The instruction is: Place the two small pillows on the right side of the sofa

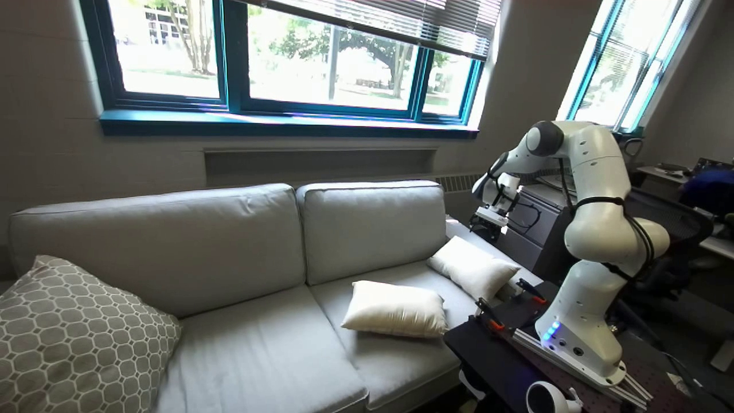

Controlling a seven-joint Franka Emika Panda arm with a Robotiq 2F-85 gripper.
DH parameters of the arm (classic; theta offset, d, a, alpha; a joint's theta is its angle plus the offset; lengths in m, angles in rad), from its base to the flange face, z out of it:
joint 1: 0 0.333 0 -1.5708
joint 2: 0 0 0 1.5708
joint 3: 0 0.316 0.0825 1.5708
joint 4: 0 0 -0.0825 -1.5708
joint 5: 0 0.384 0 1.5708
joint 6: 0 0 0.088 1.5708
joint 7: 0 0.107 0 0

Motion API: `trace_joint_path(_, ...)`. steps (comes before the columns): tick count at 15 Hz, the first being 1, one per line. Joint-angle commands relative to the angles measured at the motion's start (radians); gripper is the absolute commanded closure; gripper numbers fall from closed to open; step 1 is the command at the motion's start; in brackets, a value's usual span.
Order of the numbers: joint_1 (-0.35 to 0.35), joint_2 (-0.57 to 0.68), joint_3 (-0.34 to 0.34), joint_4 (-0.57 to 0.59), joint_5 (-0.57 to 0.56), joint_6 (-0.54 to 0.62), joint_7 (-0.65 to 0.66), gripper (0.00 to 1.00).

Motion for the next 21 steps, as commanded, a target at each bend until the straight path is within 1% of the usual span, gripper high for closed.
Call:
trace_joint_path(1, 0.115, -0.122, -0.056, -0.134, -0.085, 0.073, 0.123, 0.0)
trace_joint_path(4, 0.225, -0.169, -0.104, -0.176, -0.172, 0.087, 0.208, 0.0)
trace_joint_path(5, 0.251, -0.181, -0.108, -0.181, -0.197, 0.077, 0.225, 0.0)
trace_joint_path(6, 0.268, -0.195, -0.091, -0.18, -0.217, 0.053, 0.222, 0.0)
trace_joint_path(7, 0.278, -0.206, -0.065, -0.176, -0.231, 0.032, 0.208, 0.0)
trace_joint_path(8, 0.281, -0.214, -0.026, -0.167, -0.239, 0.003, 0.179, 0.0)
trace_joint_path(10, 0.299, -0.212, 0.045, -0.14, -0.241, -0.051, 0.163, 0.0)
trace_joint_path(14, 0.355, -0.153, 0.181, -0.042, -0.236, -0.165, 0.153, 0.0)
trace_joint_path(17, 0.413, -0.091, 0.243, 0.056, -0.256, -0.279, 0.145, 0.0)
trace_joint_path(21, 0.498, 0.01, 0.289, 0.219, -0.303, -0.469, 0.14, 0.0)
